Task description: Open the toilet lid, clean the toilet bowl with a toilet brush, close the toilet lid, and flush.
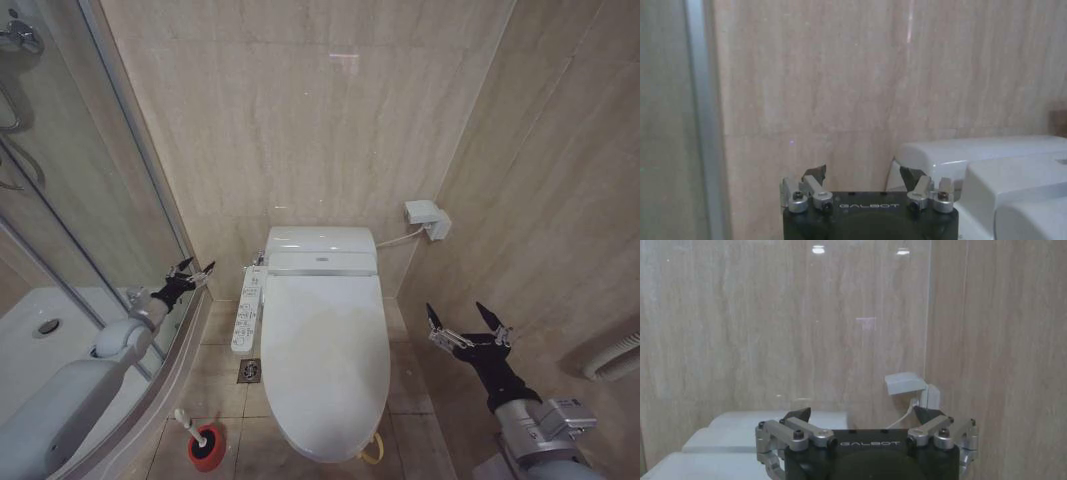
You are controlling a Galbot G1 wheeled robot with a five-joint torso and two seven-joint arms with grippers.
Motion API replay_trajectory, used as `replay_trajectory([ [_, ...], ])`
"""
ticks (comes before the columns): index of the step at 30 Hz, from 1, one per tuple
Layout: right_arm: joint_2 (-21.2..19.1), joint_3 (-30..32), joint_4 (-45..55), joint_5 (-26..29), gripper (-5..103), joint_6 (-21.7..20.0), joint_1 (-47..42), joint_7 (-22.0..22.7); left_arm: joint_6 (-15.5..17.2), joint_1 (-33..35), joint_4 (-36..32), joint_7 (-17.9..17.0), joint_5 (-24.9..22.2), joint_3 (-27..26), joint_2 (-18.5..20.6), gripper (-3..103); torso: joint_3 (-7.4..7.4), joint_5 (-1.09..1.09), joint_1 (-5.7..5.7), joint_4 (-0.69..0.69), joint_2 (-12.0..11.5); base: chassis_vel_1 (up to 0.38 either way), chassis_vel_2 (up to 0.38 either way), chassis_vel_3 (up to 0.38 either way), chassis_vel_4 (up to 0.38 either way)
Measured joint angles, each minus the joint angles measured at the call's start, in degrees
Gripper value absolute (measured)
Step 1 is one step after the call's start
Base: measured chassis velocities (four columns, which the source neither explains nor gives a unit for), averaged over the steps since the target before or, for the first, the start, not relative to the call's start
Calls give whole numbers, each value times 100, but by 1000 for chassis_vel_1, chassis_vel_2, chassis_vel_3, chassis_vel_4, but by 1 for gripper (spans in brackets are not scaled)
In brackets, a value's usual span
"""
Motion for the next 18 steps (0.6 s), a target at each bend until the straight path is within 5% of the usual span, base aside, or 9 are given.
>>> replay_trajectory([
  [7,0,0,0,0,100,0,0,0,-51,-205,24,160,1,201,-10,77,0,0,0,0,0,0,0,0,0],
  [8,0,0,0,0,100,0,0,0,-64,-214,10,190,1,218,7,51,0,0,0,1,0,0,0,0,0],
  [13,0,0,0,0,100,0,0,0,-135,-148,-107,305,67,202,90,51,-1,0,-1,1,1,0,0,0,0],
  [14,0,0,0,0,100,0,0,0,-160,-106,-134,337,120,176,102,25,-1,0,-1,1,1,0,0,0,0],
  [18,0,0,0,0,100,0,-1,0,-230,-45,-146,454,276,123,120,25,-1,0,-1,0,1,-11,14,10,-11],
])
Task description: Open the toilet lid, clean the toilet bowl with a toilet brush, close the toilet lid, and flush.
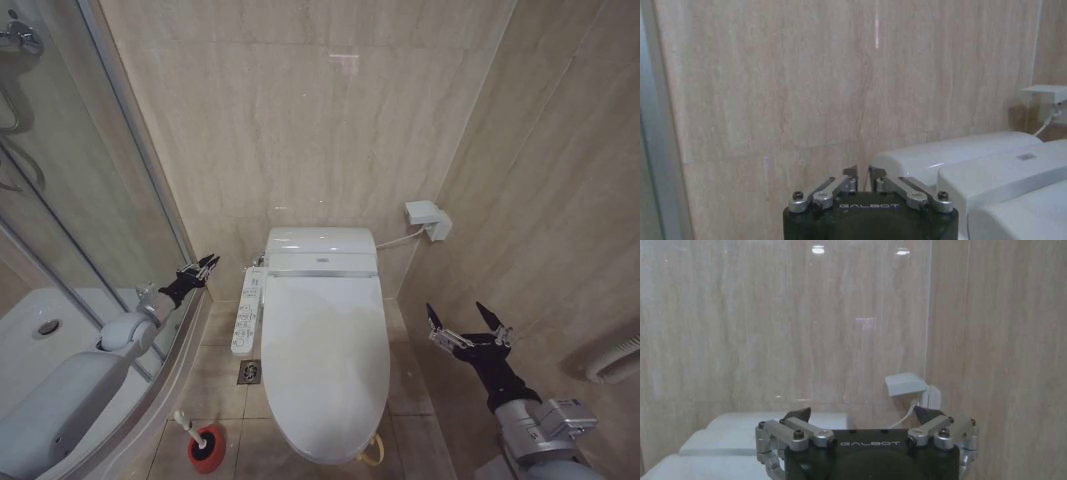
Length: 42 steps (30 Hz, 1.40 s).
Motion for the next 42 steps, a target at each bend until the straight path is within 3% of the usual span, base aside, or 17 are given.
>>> replay_trajectory([
  [3,0,0,0,0,100,0,0,0,-13,9,0,32,30,-14,7,25,0,0,0,0,0,-80,76,63,-95],
  [4,0,0,0,0,100,0,0,0,-16,10,1,41,36,-19,10,2,0,0,0,1,0,-82,86,96,-115],
  [36,0,0,0,0,100,0,1,0,-96,-144,332,427,207,305,-58,0,2,0,4,1,-2,-45,50,51,-54],
  [42,0,0,0,0,100,0,0,0,-176,-137,411,676,275,361,-43,0,0,0,0,1,-1,-7,11,3,-9],
])
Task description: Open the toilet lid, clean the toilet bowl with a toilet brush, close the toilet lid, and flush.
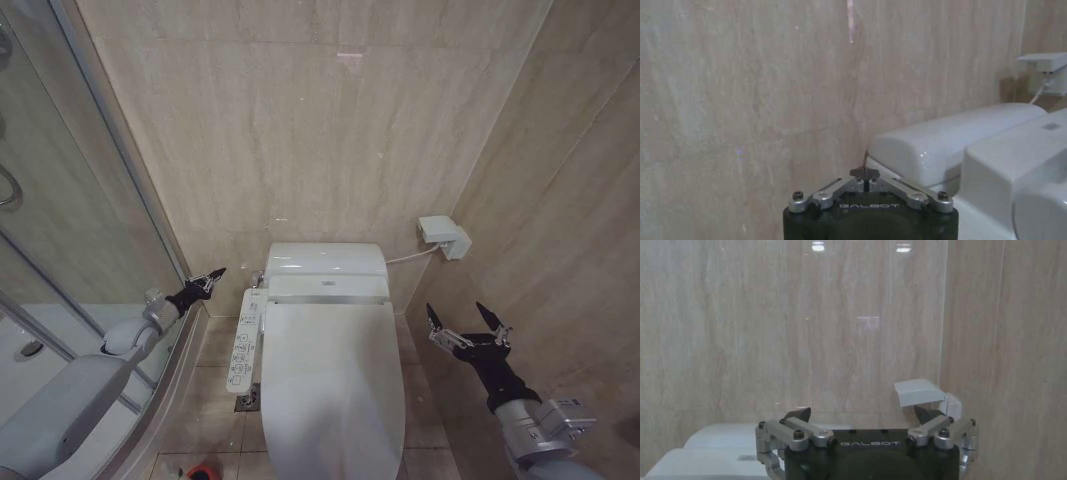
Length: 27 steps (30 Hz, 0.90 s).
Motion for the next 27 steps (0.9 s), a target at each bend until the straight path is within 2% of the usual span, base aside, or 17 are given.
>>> replay_trajectory([
  [7,0,0,0,0,100,0,0,0,-94,-99,270,194,34,94,-49,0,0,0,0,1,0,0,0,0,0],
  [17,0,0,0,0,100,0,0,0,-387,-408,1060,548,200,226,-509,0,0,0,1,0,0,0,0,0,0],
  [27,0,0,0,0,100,0,0,0,-422,-553,1250,585,248,365,-727,0,0,1,1,-1,1,0,0,0,0],
])
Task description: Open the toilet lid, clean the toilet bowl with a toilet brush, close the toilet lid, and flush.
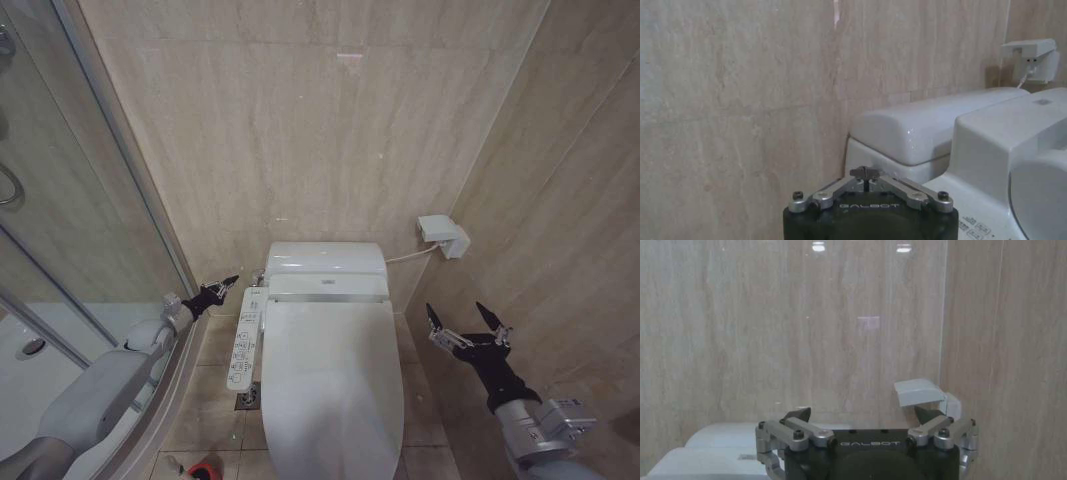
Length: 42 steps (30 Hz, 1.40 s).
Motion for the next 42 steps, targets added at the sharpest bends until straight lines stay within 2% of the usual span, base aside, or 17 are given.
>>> replay_trajectory([
  [11,0,0,0,0,100,0,1,0,1,-2,-11,59,-10,15,14,0,1,0,2,2,0,-42,53,52,-46],
  [14,0,0,0,0,100,0,1,0,3,23,-18,134,-17,15,20,0,2,-1,4,2,-1,-46,61,57,-71],
  [16,0,0,0,0,100,0,1,0,4,42,-11,309,-35,40,22,0,1,-1,3,-2,-1,0,0,0,0],
  [21,0,0,0,0,100,0,0,0,3,15,139,638,-69,147,-2,0,-1,0,-1,0,0,0,0,0,0],
  [29,0,0,0,0,100,0,0,0,-91,-66,488,789,-44,160,-201,0,0,0,0,1,0,0,0,0,0],
  [42,0,0,0,0,100,0,0,0,-184,-130,665,929,-32,171,-281,0,0,0,1,0,0,0,0,0,0],
])
